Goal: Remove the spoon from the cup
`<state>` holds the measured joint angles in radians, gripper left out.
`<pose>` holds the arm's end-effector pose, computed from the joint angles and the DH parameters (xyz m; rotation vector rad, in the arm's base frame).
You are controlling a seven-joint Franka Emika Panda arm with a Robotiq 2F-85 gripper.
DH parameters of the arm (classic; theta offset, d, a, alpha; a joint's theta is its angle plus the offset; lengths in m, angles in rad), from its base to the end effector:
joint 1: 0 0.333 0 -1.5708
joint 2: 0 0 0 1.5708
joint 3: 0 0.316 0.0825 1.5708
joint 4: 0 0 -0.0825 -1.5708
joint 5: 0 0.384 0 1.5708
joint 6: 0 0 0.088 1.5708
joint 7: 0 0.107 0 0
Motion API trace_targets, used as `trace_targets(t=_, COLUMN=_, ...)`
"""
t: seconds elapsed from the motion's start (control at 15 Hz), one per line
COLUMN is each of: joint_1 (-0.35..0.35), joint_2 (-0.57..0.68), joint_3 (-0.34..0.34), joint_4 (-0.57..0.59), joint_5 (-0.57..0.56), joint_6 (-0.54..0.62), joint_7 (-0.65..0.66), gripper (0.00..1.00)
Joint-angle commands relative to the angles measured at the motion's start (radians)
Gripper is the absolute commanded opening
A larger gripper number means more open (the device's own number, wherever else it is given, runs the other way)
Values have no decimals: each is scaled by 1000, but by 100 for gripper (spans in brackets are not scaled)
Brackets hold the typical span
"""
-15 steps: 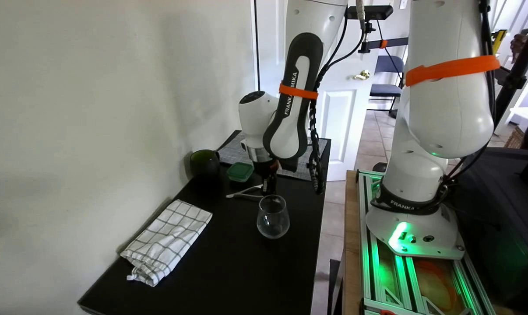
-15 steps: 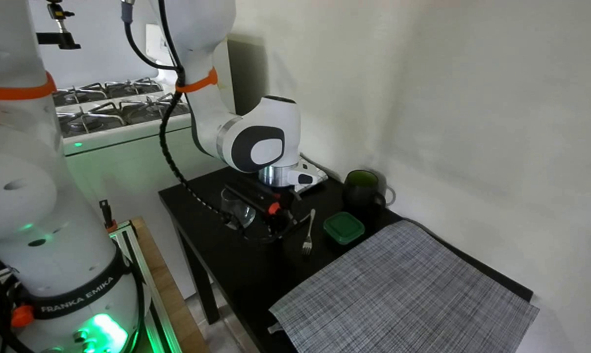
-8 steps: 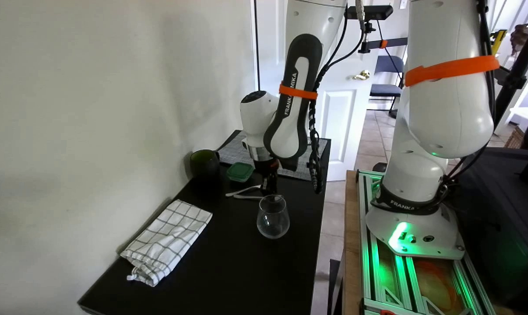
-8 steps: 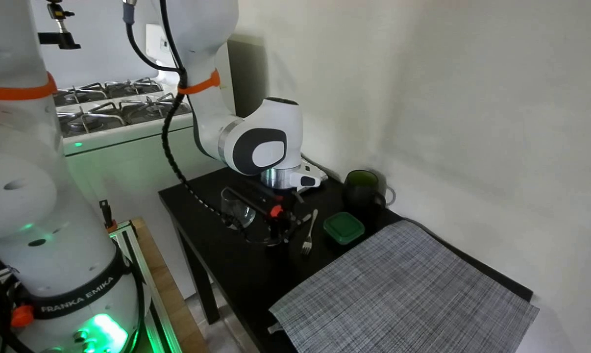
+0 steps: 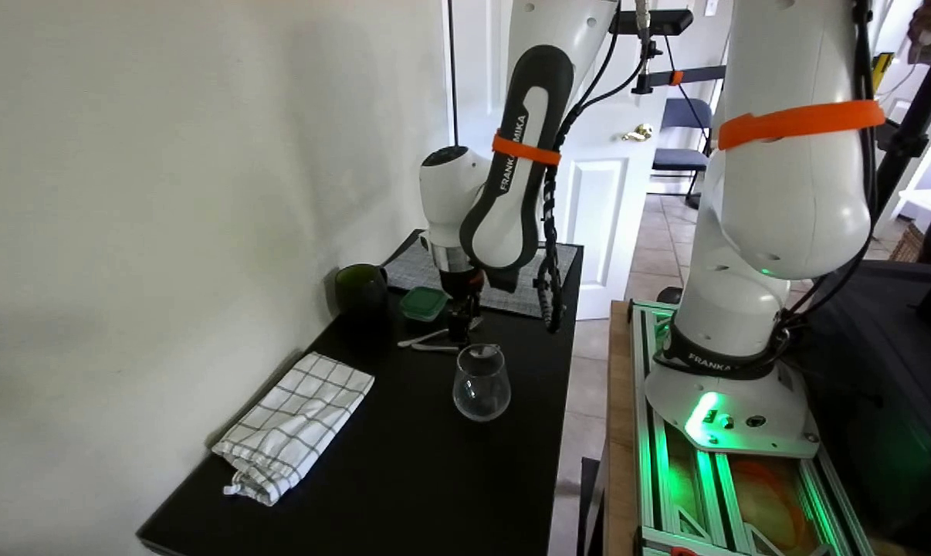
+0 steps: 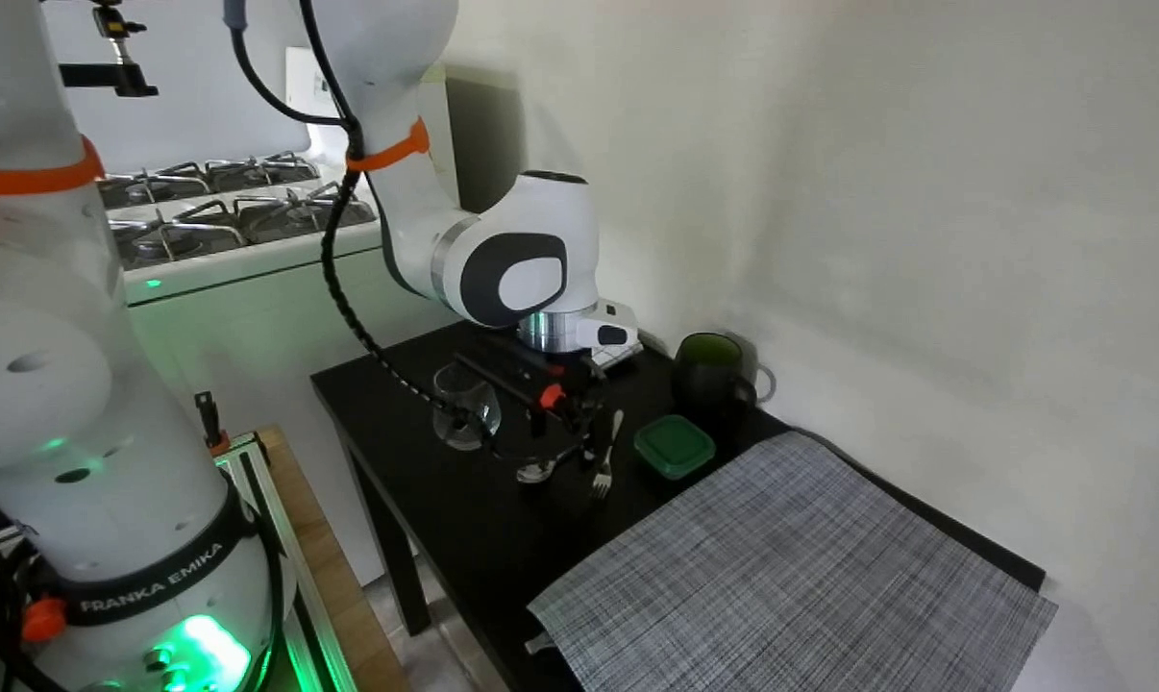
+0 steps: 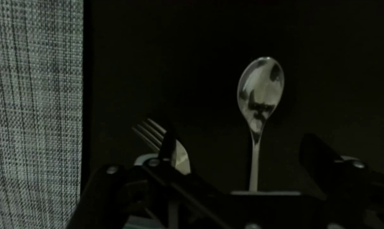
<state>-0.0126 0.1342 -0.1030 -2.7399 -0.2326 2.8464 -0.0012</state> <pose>0.3874 -0.0345 0.1769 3.0601 0.1683 -0.0503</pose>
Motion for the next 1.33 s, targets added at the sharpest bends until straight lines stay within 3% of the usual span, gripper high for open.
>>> trace_targets(t=0.0, joint_1=-3, joint_2=-107, joint_3=9, joint_4=-1, joint_5=-3, joint_6=-51, joint_7=-21, gripper=100)
trace_targets(t=0.13, joint_1=-7, joint_2=-216, joint_3=9, joint_4=-60, joint_5=-29, joint_6=-68, joint_7=-14, gripper=100)
trace_targets(t=0.2, joint_1=-8, joint_2=-237, joint_3=20, joint_4=-34, joint_5=-17, joint_6=-109, joint_7=-24, gripper=100)
trace_targets(t=0.53, joint_1=3, joint_2=-493, joint_3=60, joint_4=-45, joint_5=44, joint_6=-399, joint_7=-61, gripper=100)
trace_targets(t=0.87, joint_1=4, joint_2=-660, joint_3=110, joint_4=-12, joint_5=60, joint_6=-657, joint_7=-2, gripper=100)
trace_targets(t=1.07, joint_1=3, joint_2=-723, joint_3=135, joint_4=-6, joint_5=66, joint_6=-716, joint_7=38, gripper=100)
trace_targets(t=1.13, joint_1=-2, joint_2=-666, joint_3=119, joint_4=10, joint_5=53, joint_6=-679, joint_7=3, gripper=100)
trace_targets(t=1.27, joint_1=-1, joint_2=-696, joint_3=129, joint_4=10, joint_5=53, joint_6=-696, joint_7=19, gripper=100)
